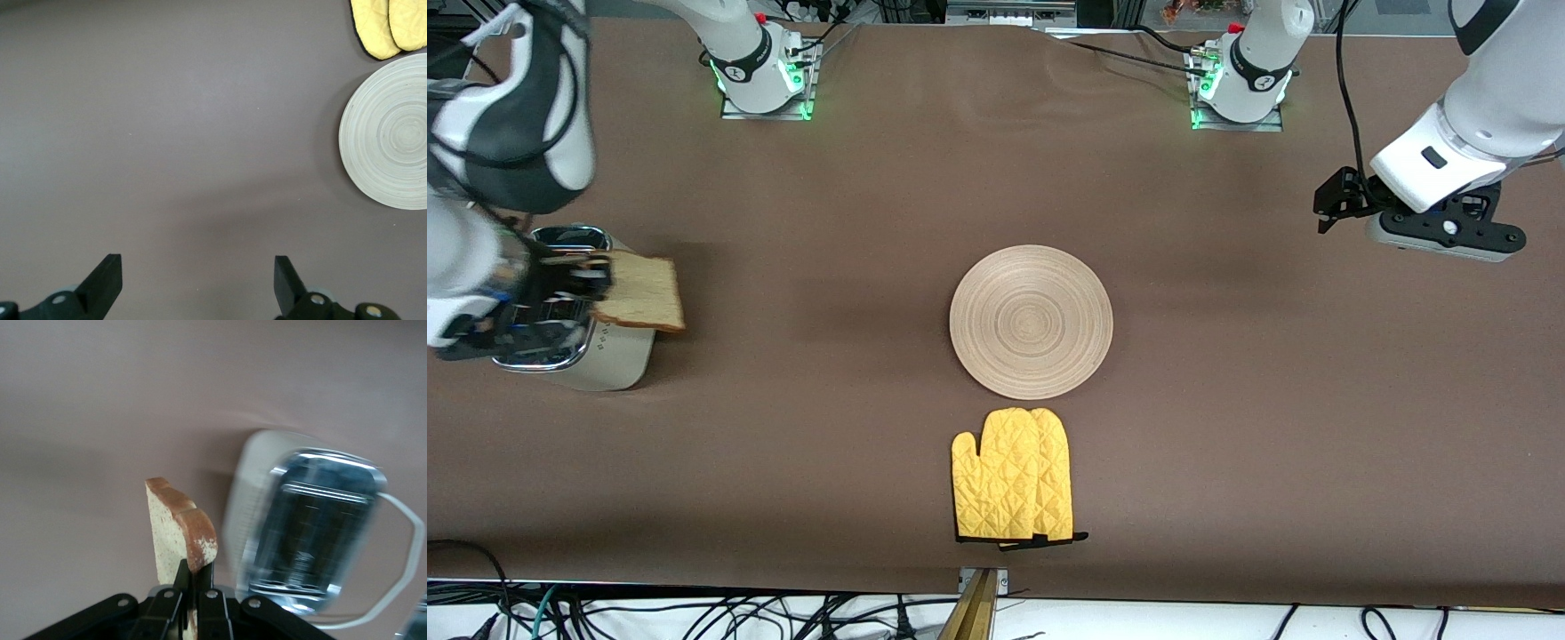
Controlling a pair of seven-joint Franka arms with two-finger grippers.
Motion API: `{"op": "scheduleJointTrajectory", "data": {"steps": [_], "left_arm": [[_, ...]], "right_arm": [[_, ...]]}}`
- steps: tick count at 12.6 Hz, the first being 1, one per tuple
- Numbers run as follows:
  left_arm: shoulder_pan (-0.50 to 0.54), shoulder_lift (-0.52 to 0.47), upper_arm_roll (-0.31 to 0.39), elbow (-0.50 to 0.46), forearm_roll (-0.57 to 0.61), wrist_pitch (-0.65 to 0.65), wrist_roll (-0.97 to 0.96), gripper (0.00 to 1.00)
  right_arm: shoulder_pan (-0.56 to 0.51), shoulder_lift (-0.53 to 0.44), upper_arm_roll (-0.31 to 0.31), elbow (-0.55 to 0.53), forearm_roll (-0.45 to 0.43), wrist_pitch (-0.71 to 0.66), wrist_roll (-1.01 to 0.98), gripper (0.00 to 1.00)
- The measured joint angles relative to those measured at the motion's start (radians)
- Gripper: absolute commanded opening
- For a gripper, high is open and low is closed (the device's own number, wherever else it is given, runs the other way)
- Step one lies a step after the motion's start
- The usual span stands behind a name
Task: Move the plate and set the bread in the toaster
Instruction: 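Lift the bread with the right gripper and carry it over the toaster, then lower the bread upright into a toaster slot with the right gripper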
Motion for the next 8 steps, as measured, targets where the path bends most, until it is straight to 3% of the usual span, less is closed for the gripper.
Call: {"op": "scheduleJointTrajectory", "data": {"steps": [2,5,8], "left_arm": [[-0.009,0.0,0.019,0.001,0.0,0.0,-0.002,1.0],[-0.01,0.0,0.049,0.001,0.0,0.0,-0.001,1.0],[-0.011,0.0,0.053,0.001,-0.005,-0.013,-0.001,1.0]], "right_arm": [[-0.001,0.0,-0.07,0.0,-0.047,0.0,-0.078,0.0],[-0.001,0.006,-0.087,0.0,-0.133,0.011,-0.079,0.0],[-0.02,0.037,-0.109,-0.005,-0.144,0.045,-0.078,0.0]]}}
